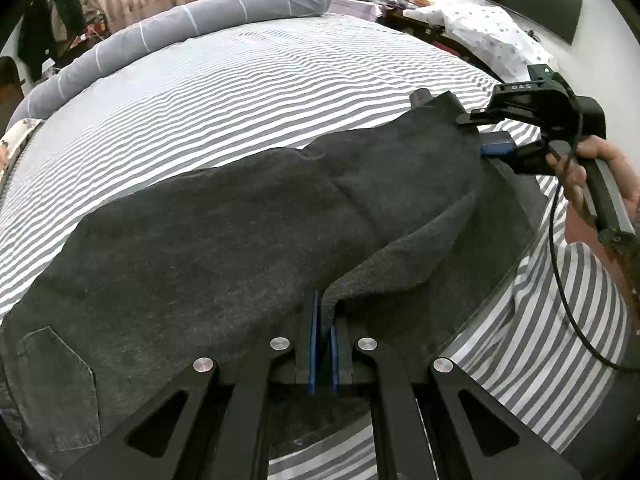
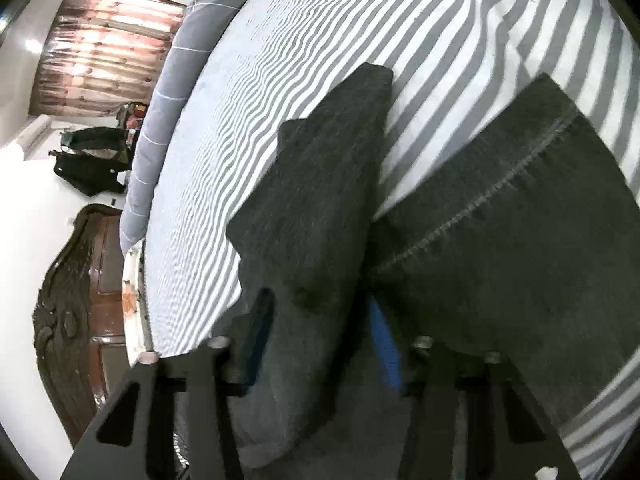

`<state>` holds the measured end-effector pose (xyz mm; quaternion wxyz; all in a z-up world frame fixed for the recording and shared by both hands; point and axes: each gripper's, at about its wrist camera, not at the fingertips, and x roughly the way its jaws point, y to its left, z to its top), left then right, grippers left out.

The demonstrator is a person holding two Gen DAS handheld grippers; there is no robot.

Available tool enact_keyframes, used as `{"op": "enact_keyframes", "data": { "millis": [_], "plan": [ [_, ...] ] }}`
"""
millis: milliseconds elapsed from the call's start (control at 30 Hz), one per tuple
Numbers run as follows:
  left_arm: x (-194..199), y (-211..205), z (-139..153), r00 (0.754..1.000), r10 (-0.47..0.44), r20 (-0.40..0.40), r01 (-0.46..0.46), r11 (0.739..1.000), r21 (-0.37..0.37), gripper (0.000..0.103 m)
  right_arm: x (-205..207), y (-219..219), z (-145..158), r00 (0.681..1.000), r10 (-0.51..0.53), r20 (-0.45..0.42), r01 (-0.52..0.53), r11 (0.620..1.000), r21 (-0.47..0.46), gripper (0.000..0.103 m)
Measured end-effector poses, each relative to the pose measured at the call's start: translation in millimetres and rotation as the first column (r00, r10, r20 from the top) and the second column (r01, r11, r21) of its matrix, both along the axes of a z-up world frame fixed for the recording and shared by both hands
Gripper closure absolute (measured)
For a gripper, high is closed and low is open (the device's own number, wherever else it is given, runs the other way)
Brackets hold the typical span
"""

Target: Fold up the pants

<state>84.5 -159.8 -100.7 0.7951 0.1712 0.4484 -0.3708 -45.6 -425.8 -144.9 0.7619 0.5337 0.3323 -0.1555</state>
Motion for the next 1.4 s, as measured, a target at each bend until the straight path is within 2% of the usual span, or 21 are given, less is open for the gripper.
{"op": "enact_keyframes", "data": {
  "millis": [33, 100, 200, 367, 600, 733, 833, 967, 1133, 1400],
  "plan": [
    [-0.2, 0.1, -0.1, 1.000, 0.000, 0.002, 0.000, 1.000, 0.002, 0.098, 1.6, -1.3, 1.2, 1.000, 0.001, 0.001, -0.001, 1.000, -0.007, 0.086],
    [-0.3, -0.9, 0.3, 1.000, 0.002, 0.006, -0.002, 1.000, 0.001, 0.098, 6.4, -2.3, 7.3, 1.000, 0.001, 0.010, -0.001, 1.000, -0.027, 0.088],
    [1.9, -0.1, 0.6, 1.000, 0.012, -0.005, -0.012, 1.000, -0.011, 0.098, 18.6, -0.5, 21.8, 1.000, 0.026, 0.004, -0.026, 0.997, -0.079, 0.089],
    [4.3, 5.9, 0.7, 0.999, 0.027, -0.023, -0.028, 0.999, -0.034, 0.098, 62.8, -0.1, 47.9, 0.995, 0.093, -0.021, -0.095, 0.985, -0.141, 0.089],
    [9.0, 12.4, -4.5, 0.997, 0.050, -0.058, -0.053, 0.998, -0.046, 0.098, 154.3, 15.4, 72.4, 0.968, 0.232, -0.098, -0.250, 0.934, -0.256, 0.076],
    [13.0, 15.1, -10.6, 0.994, 0.064, -0.086, -0.068, 0.997, -0.045, 0.098, 184.9, 19.3, 80.7, 0.955, 0.283, -0.086, -0.296, 0.921, -0.256, 0.074],
    [13.5, 15.9, -12.9, 0.994, 0.065, -0.090, -0.069, 0.997, -0.046, 0.098, 181.9, 12.2, 85.7, 0.956, 0.282, -0.079, -0.293, 0.915, -0.277, 0.074],
    [21.4, 19.0, -17.2, 0.989, 0.093, -0.116, -0.101, 0.993, -0.060, 0.098, 157.6, -11.7, 78.4, 0.973, 0.217, -0.073, -0.229, 0.939, -0.255, 0.074],
    [30.4, 22.3, -21.9, 0.981, 0.127, -0.146, -0.139, 0.987, -0.077, 0.098, 113.1, -55.0, 48.9, 0.992, 0.104, -0.074, -0.116, 0.979, -0.169, 0.074],
    [34.3, 18.5, -24.2, 0.980, 0.135, -0.149, -0.144, 0.988, -0.054, 0.098, 114.2, -63.8, 9.9, 0.993, 0.086, -0.076, -0.093, 0.991, -0.098, 0.074]
  ]
}}
